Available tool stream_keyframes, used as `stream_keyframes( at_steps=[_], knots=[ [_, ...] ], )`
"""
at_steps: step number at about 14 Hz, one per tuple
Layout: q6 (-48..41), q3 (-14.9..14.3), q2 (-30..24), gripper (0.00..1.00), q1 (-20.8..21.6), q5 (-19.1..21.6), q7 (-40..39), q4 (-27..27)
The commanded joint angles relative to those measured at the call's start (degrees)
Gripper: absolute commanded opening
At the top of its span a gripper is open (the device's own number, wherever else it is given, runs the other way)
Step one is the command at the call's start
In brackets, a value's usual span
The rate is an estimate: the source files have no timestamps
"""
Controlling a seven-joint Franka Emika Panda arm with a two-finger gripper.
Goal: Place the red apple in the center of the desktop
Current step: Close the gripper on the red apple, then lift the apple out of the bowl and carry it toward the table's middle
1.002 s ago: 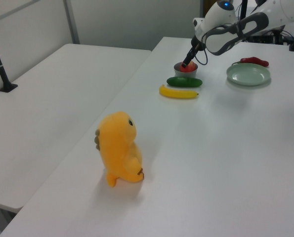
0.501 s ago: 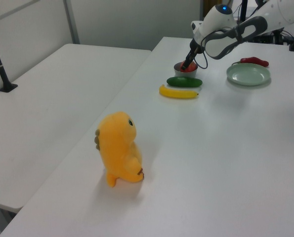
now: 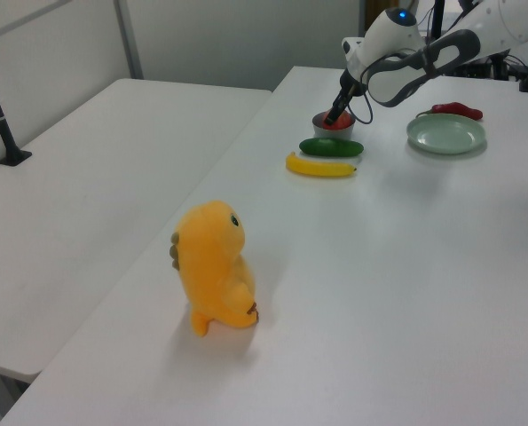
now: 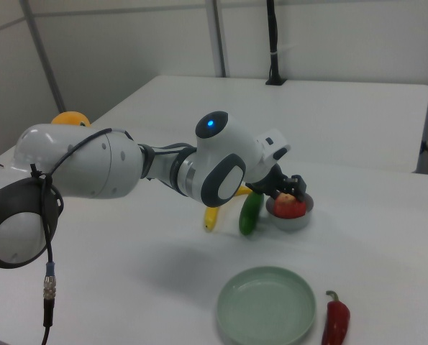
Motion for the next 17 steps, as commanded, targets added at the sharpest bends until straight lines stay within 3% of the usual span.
stream_keyframes(
  at_steps=[1, 4, 8, 11, 15, 17],
  knots=[
    [0.66, 0.09, -1.44, 0.07, 0.20, -0.61, -0.49, -0.02],
    [0.22, 0.09, -5.48, 0.07, 0.55, -0.53, -0.32, -2.03],
    [-1.00, 0.18, -15.49, 0.07, 1.51, 0.18, 2.13, -6.95],
    [-11.97, 0.18, -21.21, 0.06, 3.71, 0.18, 4.08, -7.14],
    [-32.51, 0.26, -31.66, 0.06, 7.40, 0.26, 4.08, -12.75],
    [-38.34, 0.26, -34.22, 0.06, 9.07, 0.26, 4.08, -14.16]
  ],
)
